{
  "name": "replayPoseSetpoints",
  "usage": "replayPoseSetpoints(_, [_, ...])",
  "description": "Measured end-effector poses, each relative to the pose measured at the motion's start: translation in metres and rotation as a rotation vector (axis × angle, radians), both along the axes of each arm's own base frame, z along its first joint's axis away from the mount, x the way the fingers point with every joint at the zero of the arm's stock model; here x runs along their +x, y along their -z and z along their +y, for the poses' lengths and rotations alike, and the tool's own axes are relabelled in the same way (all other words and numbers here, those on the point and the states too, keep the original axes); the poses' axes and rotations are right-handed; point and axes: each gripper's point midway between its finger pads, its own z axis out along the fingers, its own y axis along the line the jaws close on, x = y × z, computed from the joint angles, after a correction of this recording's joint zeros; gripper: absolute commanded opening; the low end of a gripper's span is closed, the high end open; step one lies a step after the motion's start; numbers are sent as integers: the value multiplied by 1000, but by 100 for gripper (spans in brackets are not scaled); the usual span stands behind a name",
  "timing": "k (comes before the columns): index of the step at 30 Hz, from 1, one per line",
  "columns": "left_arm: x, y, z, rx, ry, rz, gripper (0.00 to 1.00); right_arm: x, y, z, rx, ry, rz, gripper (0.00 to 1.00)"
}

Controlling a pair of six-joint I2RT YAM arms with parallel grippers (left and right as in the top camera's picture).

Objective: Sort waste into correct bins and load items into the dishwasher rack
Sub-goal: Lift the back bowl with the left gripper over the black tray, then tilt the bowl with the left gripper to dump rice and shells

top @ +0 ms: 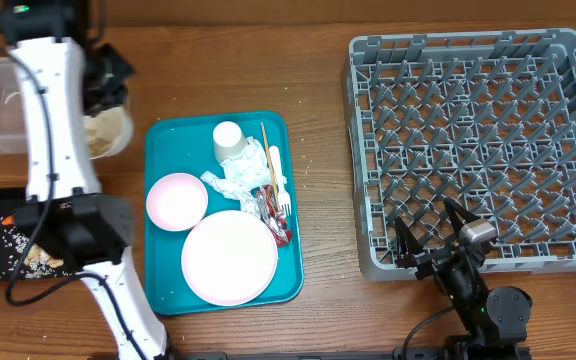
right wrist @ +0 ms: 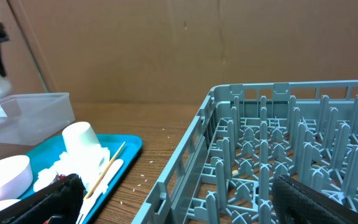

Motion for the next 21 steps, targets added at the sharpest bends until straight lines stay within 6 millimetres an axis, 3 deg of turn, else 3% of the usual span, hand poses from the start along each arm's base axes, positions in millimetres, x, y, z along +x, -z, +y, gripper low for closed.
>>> replayPoseSetpoints(6, [-9, -6, 39, -137, -39, -53, 4, 0, 0, 0, 0, 0, 0, 100])
replayPoseSetpoints(10, [-29, -6, 51, -156, -66, -32, 4, 0, 0, 0, 0, 0, 0, 100])
replayPoseSetpoints(17, [-94, -33, 51, -101, -110, -5, 4, 0, 0, 0, -1, 0, 0, 100])
replayPoseSetpoints(21, [-122, -50, 69, -70, -175, -54, 4, 0, 0, 0, 0, 0, 1, 100])
